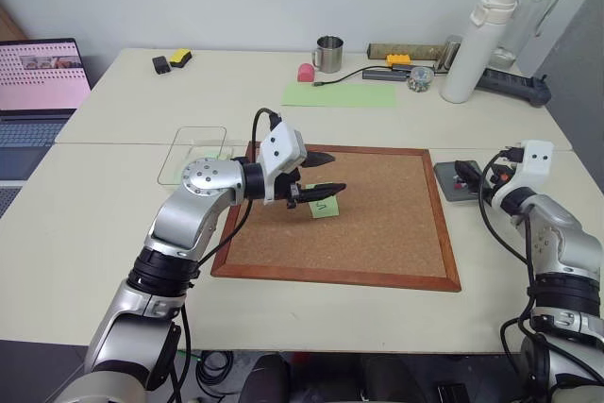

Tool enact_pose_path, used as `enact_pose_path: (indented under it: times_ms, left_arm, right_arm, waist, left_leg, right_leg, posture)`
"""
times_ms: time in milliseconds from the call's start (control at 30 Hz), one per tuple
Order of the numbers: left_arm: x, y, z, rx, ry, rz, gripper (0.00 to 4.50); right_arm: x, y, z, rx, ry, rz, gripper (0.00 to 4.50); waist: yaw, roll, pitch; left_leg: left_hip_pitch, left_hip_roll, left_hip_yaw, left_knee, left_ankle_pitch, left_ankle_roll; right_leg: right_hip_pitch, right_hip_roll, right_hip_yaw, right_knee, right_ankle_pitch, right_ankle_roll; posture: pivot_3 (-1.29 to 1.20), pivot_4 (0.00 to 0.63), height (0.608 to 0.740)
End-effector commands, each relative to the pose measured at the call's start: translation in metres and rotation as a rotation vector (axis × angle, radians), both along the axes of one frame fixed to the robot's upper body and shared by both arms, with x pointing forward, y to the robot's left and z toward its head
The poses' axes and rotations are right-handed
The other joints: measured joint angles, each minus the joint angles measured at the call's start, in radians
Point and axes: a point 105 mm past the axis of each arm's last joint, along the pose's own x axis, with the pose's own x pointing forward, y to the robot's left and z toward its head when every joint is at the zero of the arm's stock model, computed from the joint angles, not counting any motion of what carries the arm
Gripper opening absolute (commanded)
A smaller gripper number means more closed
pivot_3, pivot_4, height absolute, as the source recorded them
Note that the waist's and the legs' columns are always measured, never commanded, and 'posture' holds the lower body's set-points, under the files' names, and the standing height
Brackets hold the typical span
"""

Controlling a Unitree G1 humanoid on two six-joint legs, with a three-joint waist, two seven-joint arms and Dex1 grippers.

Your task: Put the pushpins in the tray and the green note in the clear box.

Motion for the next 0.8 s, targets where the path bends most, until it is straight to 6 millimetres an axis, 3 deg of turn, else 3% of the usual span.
enact_pose_path:
  times_ms: [33, 567, 667, 800]
  left_arm:
    - [-0.001, -0.001, 0.013, -0.016, -0.060, -0.008, 2.84]
    - [0.009, 0.015, 0.010, 0.019, -0.074, 0.069, 2.84]
    - [0.011, 0.017, 0.011, 0.017, -0.075, 0.076, 2.84]
    - [0.016, 0.027, 0.008, 0.044, -0.072, 0.112, 2.84]
  right_arm:
    - [0.000, -0.004, 0.009, -0.122, -0.043, 0.009, 4.49]
    - [-0.002, -0.005, -0.011, -0.297, 0.010, 0.069, 4.49]
    - [-0.002, -0.006, -0.006, -0.308, -0.015, 0.068, 4.49]
    - [-0.003, 0.000, 0.016, -0.285, -0.121, 0.090, 4.49]
  waist:
    - [0.000, 0.000, 0.000]
    - [-0.002, 0.000, 0.000]
    - [-0.001, 0.000, 0.000]
    - [-0.001, 0.000, 0.000]
  left_leg:
    - [0.000, 0.000, 0.000, 0.000, 0.000, 0.000]
    - [0.000, 0.000, 0.000, 0.000, 0.000, 0.000]
    - [0.000, 0.000, 0.000, 0.000, 0.000, 0.000]
    - [0.000, 0.000, 0.000, 0.000, 0.000, 0.000]
  right_leg:
    - [0.000, 0.000, 0.000, 0.000, 0.000, 0.000]
    - [0.000, 0.000, 0.000, 0.000, 0.000, 0.000]
    - [0.000, 0.000, 0.000, 0.000, 0.000, 0.000]
    - [0.000, 0.000, 0.000, 0.000, 0.000, 0.000]
  posture:
    - [0.00, 0.150, 0.740]
    - [0.00, 0.150, 0.740]
    - [0.00, 0.150, 0.740]
    - [0.00, 0.150, 0.740]
